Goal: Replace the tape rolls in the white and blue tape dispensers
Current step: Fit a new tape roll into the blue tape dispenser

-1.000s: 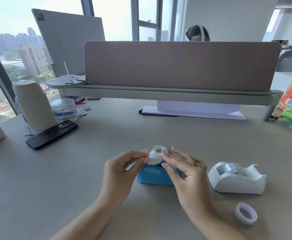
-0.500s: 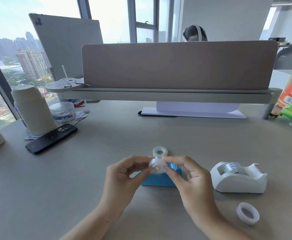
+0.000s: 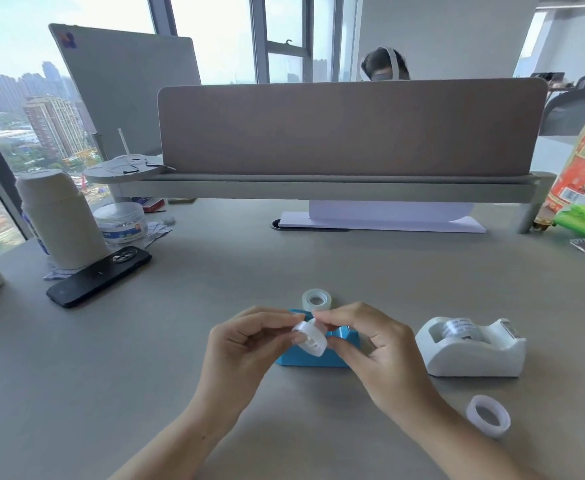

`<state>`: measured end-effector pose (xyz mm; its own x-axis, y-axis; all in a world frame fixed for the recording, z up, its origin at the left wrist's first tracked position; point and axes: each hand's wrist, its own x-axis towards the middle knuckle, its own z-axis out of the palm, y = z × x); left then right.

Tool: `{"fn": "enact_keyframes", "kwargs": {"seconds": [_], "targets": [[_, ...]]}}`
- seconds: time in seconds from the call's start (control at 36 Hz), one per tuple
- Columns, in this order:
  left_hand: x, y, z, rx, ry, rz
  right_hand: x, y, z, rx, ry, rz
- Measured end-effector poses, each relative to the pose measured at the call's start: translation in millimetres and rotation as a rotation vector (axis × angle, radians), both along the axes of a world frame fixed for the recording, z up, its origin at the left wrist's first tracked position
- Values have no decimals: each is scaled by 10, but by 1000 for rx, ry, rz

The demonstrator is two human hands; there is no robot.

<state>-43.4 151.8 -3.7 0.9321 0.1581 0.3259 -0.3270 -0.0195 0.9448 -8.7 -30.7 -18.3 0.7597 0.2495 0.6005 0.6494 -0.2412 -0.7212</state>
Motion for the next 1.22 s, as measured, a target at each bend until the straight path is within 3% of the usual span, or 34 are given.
{"fn": "enact_keyframes", "kwargs": {"seconds": [0.22, 0.31, 0.47, 0.61, 0.78, 0.94, 1.22], "targets": [[-5, -8, -12, -22, 45, 8, 64, -27, -37, -53, -60, -10], [-34, 5, -4, -32, 44, 20, 103, -53, -54, 17, -37, -84], [-155, 114, 32, 210, 231, -92, 87, -115, -73, 232, 166, -113], [-147, 104, -5, 453, 368, -102, 63, -82, -134, 223, 198, -148], [-201, 33, -91, 543, 423, 1, 49, -84, -139, 191, 168, -160], [-248, -90, -146, 607, 368, 78, 74, -81, -158, 211, 165, -193], [119, -149, 236, 609, 84, 195, 128, -99, -193, 267, 163, -256]]}}
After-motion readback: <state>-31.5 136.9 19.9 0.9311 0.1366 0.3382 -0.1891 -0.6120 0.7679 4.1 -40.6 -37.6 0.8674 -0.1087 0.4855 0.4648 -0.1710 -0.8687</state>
